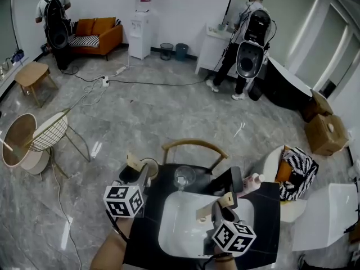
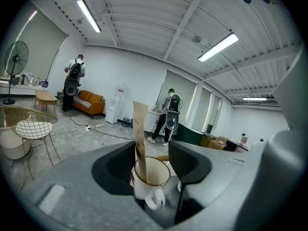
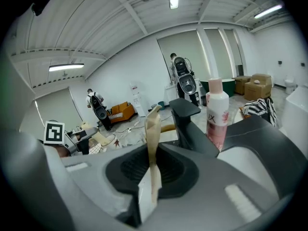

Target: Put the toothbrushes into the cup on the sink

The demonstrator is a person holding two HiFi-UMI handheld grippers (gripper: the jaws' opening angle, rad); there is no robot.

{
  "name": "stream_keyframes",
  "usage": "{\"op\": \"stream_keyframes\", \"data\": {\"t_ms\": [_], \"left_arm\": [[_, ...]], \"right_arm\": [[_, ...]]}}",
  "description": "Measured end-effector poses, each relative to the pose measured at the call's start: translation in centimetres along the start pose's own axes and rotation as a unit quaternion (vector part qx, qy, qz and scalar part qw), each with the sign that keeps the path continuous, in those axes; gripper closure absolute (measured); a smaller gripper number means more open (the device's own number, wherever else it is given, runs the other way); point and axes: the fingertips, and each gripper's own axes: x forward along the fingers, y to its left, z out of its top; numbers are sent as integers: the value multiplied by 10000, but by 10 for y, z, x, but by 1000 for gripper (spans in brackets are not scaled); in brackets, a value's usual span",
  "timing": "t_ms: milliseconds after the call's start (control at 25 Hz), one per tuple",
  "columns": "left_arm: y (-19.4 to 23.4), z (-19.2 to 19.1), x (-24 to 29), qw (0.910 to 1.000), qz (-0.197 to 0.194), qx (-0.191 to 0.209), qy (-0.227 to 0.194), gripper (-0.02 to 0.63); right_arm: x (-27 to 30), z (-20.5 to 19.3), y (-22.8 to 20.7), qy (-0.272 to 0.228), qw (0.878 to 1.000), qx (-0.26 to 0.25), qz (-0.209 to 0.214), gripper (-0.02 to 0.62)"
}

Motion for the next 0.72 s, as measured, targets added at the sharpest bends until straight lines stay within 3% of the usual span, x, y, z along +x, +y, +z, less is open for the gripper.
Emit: {"op": "stream_keyframes", "data": {"t_ms": [280,720], "left_arm": [[4,-17,-17,9997,106,-136,195,387],[1,-14,-50,9996,109,-225,115,387]], "right_arm": [[-9,-6,8,-13,9999,-59,87,560],[-28,-3,23,-170,9996,-165,153,560]]}}
